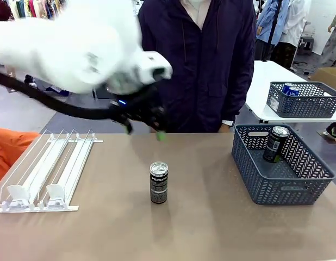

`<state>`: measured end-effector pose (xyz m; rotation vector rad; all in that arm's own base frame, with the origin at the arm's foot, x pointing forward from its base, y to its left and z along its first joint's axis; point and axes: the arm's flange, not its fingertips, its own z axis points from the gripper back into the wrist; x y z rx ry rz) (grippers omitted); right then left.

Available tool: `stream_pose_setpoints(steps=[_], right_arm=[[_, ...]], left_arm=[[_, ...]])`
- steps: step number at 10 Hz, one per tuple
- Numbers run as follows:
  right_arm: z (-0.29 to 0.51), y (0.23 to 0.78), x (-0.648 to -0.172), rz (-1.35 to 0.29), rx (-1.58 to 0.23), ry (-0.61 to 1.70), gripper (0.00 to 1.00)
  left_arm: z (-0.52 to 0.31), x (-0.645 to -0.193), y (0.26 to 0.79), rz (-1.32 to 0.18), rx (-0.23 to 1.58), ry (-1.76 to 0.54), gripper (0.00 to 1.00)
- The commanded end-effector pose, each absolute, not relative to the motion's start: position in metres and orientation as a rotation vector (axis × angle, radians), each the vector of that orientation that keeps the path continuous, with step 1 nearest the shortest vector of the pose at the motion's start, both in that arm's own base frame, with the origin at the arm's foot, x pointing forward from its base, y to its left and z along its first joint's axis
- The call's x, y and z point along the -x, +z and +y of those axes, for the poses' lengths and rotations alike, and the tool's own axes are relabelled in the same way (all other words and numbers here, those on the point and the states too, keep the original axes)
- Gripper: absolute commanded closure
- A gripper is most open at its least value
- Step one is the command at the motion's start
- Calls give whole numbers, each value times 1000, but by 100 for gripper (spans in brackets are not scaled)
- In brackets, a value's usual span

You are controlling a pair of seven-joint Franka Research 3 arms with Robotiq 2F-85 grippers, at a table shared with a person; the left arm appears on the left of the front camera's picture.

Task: Retrieve and store the cans from the dispenser.
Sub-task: Pick up one can from the Automatic Can Dispenser and place it in the middle of the table.

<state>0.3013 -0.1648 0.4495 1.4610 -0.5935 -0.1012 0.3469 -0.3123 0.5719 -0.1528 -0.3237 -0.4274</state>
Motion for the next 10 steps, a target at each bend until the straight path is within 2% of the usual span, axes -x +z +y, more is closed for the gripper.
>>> stream_pose_setpoints(steps=[1, 4, 6, 8, 9, 10], right_arm=[[-164, 454, -303, -607, -1469, -100, 0], [-164, 454, -303, -607, -1469, -100, 0], [-164, 454, -303, -607, -1469, -100, 0], [-164, 454, -303, -607, -1469, -100, 0], [-164, 454, -303, -607, -1469, -100, 0], [-164, 454, -303, -607, -1469, -100, 0]], left_arm=[[-187, -312, 589, -341, 253, -367, 0], [-9, -294, 575, -266, 702, -313, 0], [88, -270, 524, -353, 1039, -227, 0], [136, -255, 467, -467, 1317, -190, 0], [130, -265, 440, -366, 1278, -194, 0], [146, -248, 501, -468, 1184, -187, 0]])
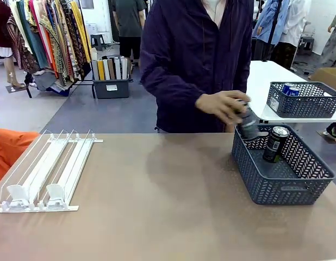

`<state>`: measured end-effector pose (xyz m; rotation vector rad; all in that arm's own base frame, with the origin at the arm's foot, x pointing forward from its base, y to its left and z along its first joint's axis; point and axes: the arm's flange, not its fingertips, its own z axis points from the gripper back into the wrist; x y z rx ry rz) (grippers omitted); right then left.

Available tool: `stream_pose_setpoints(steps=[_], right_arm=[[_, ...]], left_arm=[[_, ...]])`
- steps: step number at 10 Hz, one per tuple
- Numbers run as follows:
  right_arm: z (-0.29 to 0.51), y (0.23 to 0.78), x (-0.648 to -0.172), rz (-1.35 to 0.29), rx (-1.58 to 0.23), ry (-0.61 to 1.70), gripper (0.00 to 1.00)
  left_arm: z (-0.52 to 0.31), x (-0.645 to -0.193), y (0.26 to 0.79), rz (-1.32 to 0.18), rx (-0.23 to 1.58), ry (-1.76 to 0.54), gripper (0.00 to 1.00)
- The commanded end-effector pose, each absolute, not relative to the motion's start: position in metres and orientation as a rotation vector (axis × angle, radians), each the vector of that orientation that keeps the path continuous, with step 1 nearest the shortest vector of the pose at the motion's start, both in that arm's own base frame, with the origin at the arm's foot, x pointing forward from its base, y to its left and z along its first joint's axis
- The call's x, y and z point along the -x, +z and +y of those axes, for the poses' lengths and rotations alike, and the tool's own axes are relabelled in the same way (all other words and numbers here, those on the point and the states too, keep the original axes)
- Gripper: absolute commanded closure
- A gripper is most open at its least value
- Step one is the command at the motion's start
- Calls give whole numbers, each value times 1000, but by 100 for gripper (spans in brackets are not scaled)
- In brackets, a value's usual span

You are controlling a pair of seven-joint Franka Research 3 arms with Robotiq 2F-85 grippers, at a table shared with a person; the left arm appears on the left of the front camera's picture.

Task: Retrieve and store the cans from the dispenser.
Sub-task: Pick up one can from the Automatic Can Dispenser and place it in the middle of the table.

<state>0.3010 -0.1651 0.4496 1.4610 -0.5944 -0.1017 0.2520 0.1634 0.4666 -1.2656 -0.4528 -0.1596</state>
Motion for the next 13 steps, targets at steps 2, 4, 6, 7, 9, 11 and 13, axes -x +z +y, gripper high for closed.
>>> stream_pose_setpoints(steps=[2, 4, 6, 7, 9, 11, 13], right_arm=[[-164, 454, -303, -607, -1469, -100, 0], [-164, 454, -303, -607, -1469, -100, 0], [-164, 454, -303, -607, -1469, -100, 0], [-164, 454, -303, -607, -1469, -100, 0], [-164, 454, -303, -607, -1469, -100, 0], [-164, 454, -303, -607, -1469, -100, 0], [-164, 454, -303, -607, -1469, -100, 0]], left_arm=[[146, -248, 501, -468, 1184, -187, 0], [146, -248, 501, -468, 1184, -187, 0], [146, -248, 501, -468, 1184, -187, 0], [146, -248, 501, -468, 1184, -187, 0], [146, -248, 501, -468, 1184, -187, 0], [146, -248, 501, -468, 1184, -187, 0], [146, -248, 501, -468, 1184, -187, 0]])
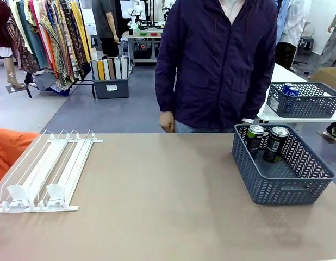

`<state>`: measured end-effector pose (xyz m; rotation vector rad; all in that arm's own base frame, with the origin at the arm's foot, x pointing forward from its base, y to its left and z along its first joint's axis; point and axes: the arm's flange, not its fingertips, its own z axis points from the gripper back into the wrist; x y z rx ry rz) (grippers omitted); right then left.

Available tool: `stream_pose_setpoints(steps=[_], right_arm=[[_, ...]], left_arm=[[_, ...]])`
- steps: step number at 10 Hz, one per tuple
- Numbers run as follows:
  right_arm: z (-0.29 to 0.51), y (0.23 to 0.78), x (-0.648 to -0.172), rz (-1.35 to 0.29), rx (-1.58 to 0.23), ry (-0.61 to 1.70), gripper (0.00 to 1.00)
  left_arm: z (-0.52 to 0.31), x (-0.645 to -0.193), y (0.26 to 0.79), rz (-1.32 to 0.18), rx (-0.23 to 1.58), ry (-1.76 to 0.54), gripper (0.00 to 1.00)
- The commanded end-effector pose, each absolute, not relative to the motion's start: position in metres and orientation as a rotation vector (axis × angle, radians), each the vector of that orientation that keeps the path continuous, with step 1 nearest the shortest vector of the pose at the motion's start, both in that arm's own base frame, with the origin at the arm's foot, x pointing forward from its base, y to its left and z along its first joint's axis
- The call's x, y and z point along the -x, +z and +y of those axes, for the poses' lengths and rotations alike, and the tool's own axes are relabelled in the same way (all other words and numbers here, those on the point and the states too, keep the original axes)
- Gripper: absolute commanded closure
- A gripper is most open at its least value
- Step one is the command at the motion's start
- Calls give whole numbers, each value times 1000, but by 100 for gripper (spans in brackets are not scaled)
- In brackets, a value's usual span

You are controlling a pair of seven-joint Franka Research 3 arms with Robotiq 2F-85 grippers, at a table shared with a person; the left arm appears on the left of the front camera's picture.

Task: Retrieve and store the cans from the dispenser.
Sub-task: Pick up one can from the Automatic Can Dispenser and place it in the middle of the table.

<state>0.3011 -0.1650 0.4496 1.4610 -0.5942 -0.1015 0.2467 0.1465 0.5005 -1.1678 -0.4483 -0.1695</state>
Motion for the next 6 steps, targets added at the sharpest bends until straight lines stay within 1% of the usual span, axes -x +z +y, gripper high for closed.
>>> stream_pose_setpoints(steps=[1, 6], right_arm=[[-164, 454, -303, -607, -1469, -100, 0], [-164, 454, -303, -607, -1469, -100, 0]], left_arm=[[146, -248, 501, -468, 1184, -187, 0], [146, -248, 501, -468, 1184, -187, 0]])
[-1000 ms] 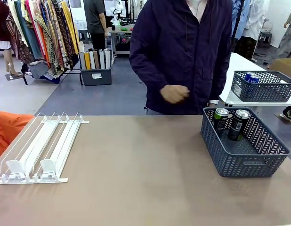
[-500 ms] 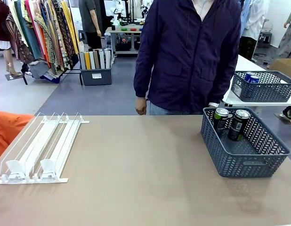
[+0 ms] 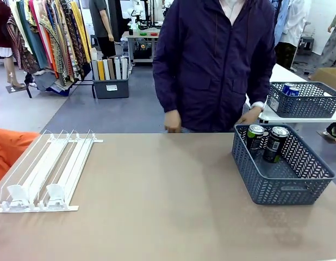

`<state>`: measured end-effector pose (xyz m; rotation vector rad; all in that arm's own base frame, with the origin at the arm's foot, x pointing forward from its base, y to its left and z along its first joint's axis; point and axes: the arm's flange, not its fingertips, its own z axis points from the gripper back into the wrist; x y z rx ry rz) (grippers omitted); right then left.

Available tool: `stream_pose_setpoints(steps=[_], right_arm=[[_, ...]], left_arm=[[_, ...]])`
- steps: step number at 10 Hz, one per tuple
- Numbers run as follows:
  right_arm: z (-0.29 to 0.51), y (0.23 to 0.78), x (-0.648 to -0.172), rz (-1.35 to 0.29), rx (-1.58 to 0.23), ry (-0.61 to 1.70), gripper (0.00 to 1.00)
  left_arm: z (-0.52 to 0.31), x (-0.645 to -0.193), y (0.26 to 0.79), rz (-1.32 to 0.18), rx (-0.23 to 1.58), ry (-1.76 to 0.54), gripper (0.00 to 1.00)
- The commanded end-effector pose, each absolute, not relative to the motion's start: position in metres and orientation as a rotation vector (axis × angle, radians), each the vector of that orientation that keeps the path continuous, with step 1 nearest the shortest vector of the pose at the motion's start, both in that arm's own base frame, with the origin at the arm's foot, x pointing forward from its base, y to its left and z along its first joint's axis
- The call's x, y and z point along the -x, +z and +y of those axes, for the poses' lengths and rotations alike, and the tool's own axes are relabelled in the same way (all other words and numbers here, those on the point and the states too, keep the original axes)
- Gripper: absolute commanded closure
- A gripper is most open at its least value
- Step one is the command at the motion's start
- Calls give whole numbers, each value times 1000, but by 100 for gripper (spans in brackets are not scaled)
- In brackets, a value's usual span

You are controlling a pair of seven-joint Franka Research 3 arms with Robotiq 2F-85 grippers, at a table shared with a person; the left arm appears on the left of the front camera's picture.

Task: Retrieve and store the cans from the dispenser.
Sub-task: Pick up one can from the Automatic Can Dispenser and place it in the middle of the table.

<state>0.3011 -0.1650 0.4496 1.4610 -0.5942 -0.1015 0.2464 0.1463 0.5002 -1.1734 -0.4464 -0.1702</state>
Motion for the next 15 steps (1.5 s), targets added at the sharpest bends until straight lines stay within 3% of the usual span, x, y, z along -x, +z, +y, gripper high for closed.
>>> stream_pose_setpoints(steps=[1, 15], right_arm=[[-164, 454, -303, -607, -1469, -100, 0], [-164, 454, -303, -607, -1469, -100, 0]], left_arm=[[146, -248, 501, -468, 1184, -187, 0], [146, -248, 501, -468, 1184, -187, 0]])
